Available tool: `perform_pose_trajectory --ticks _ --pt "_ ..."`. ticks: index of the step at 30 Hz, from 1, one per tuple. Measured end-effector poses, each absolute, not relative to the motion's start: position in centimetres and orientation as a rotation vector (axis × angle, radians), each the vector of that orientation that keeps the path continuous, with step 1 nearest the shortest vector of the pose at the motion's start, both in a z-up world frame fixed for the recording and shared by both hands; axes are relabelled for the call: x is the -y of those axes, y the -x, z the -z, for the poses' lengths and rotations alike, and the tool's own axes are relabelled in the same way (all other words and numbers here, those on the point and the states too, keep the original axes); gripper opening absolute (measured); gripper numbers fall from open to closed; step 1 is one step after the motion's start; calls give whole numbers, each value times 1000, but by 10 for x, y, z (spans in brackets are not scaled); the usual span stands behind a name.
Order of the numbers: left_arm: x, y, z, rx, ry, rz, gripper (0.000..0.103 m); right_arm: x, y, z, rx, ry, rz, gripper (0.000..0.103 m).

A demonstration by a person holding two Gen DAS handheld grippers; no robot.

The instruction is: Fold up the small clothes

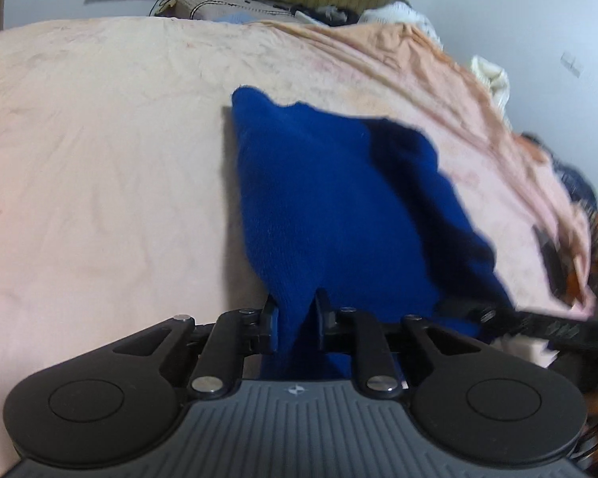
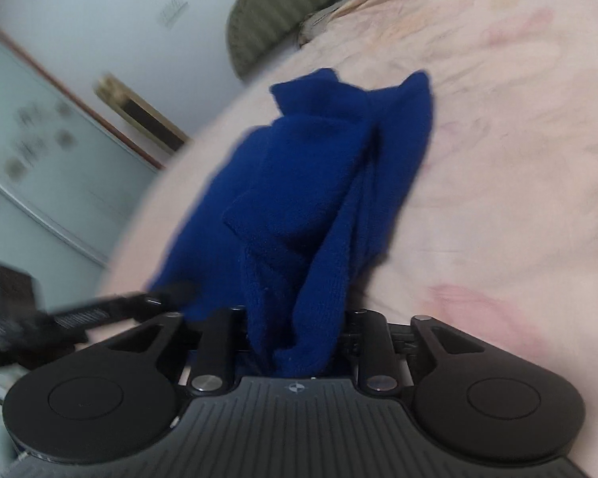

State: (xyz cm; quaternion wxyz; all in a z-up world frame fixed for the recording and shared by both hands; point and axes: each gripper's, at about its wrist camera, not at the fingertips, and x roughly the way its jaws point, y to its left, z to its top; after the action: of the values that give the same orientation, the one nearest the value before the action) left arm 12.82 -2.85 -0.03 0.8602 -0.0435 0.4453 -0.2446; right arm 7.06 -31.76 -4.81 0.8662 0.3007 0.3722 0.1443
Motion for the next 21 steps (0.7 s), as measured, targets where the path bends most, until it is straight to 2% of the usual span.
perform_pose_trajectory --ticks 3,6,8,10,11,14,16,18,21 --pt "29 -120 -13 -885 21 478 27 323 -55 30 -724 -571 -227 44" --pt "37 -115 -26 -814 -50 423 27 318 -47 -2 -625 -401 -76 47" --pt "45 -112 -28 -792 -75 411 27 301 -52 -18 -571 -273 -54 55" --pt "59 -112 -25 -799 -110 412 27 282 -66 -25 -546 -181 -77 70" --pt "66 -110 -22 -798 -143 407 27 273 -74 -24 -541 -143 -92 73" --pt "78 -103 -13 -782 -266 381 27 257 -103 -11 -579 -29 16 74" --pt "77 -99 -7 -782 -299 391 27 266 -107 -3 -595 -62 138 78" --pt "73 -99 -8 -788 -288 400 27 296 -95 8 -611 -221 191 81" --pt "70 -100 -14 -781 -253 399 28 335 -75 16 -595 -368 314 81"
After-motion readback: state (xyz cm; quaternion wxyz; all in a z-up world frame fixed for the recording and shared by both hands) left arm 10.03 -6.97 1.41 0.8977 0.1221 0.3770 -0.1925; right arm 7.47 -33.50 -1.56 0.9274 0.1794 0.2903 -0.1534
